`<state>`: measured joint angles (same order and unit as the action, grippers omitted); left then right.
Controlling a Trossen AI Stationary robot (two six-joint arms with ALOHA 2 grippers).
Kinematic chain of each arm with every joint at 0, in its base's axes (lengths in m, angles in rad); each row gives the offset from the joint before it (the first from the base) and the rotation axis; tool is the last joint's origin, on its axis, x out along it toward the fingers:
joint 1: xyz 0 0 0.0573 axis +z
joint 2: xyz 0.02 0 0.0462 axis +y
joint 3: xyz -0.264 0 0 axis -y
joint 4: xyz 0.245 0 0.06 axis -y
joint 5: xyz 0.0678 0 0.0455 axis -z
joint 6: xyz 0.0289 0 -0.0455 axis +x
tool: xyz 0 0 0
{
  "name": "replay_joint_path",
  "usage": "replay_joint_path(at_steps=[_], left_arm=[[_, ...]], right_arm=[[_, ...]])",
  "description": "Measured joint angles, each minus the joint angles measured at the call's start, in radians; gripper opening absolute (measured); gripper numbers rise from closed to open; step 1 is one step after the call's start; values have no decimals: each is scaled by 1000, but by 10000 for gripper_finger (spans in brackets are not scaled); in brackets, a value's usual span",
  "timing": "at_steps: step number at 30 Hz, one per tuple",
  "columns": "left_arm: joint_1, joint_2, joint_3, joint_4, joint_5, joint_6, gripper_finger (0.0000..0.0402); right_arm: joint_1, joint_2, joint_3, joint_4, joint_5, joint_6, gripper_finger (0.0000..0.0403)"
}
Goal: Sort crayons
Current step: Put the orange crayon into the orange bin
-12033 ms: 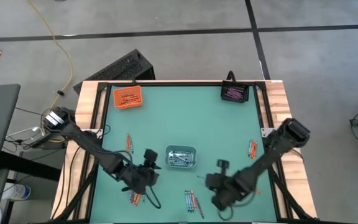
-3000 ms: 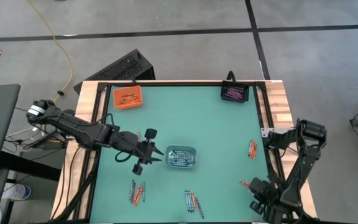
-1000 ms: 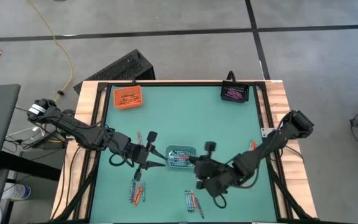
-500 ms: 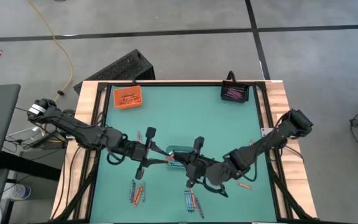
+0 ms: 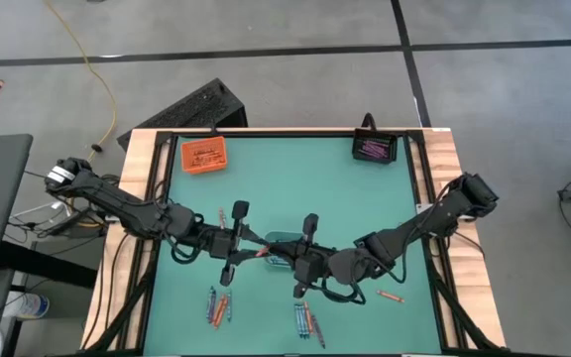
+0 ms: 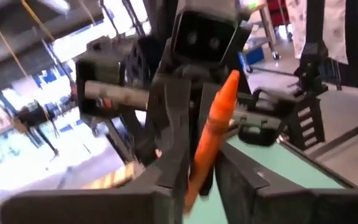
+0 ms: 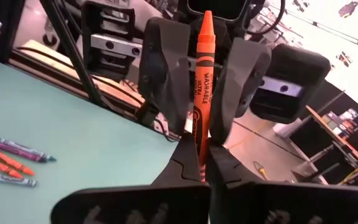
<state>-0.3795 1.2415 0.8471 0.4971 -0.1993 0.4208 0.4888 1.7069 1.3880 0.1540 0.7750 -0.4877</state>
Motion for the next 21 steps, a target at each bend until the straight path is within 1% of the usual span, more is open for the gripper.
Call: replay_joint_path(at_steps=[4, 9, 12, 16, 21], left_arm=[[-20, 35, 0, 46, -38, 87, 16], [-51, 52, 0, 73, -109, 173, 14], [-55, 53, 0, 73, -129, 207, 8], [-52, 54, 0, 56, -176, 240, 7], [5, 54, 0, -53, -174, 209, 7]], right_arm=[[0, 0, -2, -2, -14, 1, 0], [1, 0, -2, -6, -16, 23, 0], [-2, 0, -2, -19, 2, 58, 9], [-8, 0, -1, -66, 79, 109, 47], [-26, 0, 0, -216, 124, 246, 125]])
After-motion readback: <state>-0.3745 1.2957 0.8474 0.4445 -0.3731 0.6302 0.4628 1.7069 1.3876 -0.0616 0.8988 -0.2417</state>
